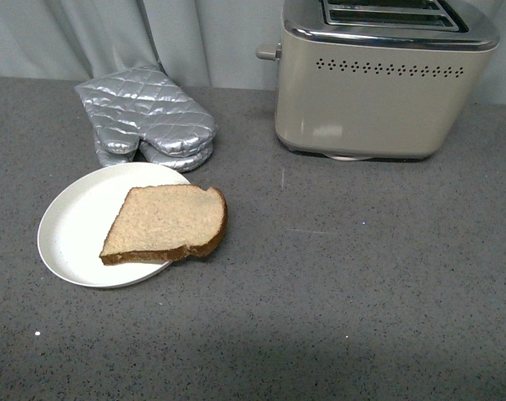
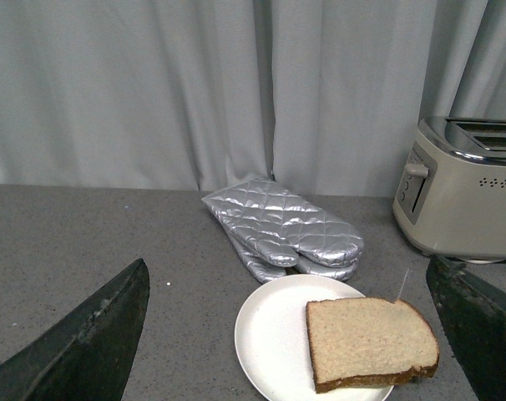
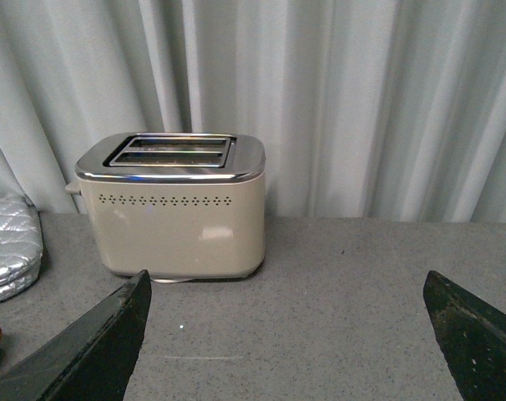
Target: Put bread into toaster
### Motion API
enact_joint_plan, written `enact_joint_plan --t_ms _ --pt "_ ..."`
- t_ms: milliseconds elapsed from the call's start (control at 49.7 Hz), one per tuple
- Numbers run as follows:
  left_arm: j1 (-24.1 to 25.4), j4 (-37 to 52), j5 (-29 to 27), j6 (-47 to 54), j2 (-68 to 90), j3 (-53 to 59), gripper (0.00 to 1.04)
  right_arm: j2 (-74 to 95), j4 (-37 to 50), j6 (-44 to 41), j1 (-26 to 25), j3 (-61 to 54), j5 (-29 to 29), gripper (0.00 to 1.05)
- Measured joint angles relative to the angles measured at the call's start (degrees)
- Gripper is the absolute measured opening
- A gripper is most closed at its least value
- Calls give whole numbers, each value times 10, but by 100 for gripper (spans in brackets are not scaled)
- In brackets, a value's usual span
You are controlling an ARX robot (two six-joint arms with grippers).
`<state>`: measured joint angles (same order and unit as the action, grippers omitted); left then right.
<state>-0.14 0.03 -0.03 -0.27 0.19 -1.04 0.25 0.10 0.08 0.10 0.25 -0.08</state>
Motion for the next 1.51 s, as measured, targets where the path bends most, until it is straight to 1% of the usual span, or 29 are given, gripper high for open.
enact_joint_plan --t_ms 623,643,704,744,784,865,1005,1086,1166,1227,1287,1347,1367,1508 --pt "-1 -1 -4 0 1 0 98 0 0 0 0 0 0 95" --pt "-8 -17 -25 -17 9 -5 98 0 0 0 0 0 0 95" --pt "-36 -107 -116 -77 66 -40 98 0 0 0 0 0 0 95" --pt "-43 -133 -145 -103 101 -52 98 0 0 0 0 0 0 95" --pt "-44 -136 -150 -127 133 -56 98 0 0 0 0 0 0 95" --pt "-40 -102 -144 -163 200 -60 98 0 0 0 0 0 0 95" --pt "-39 1 -115 -163 326 -74 98 0 0 0 0 0 0 95" --pt "-29 82 -92 -159 452 -93 98 0 0 0 0 0 0 95" --pt "-19 164 -81 -134 574 -114 98 0 0 0 0 0 0 95" --pt "-9 201 -59 -134 645 -130 98 0 0 0 0 0 0 95" --pt "-2 235 -49 -128 725 -153 98 0 0 0 0 0 0 95" --pt "5 246 -30 -128 806 -184 98 0 0 0 0 0 0 95" --pt "5 249 -25 -120 855 -204 98 0 0 0 0 0 0 95" --pt "7 220 -7 -97 957 -267 98 0 0 0 0 0 0 95"
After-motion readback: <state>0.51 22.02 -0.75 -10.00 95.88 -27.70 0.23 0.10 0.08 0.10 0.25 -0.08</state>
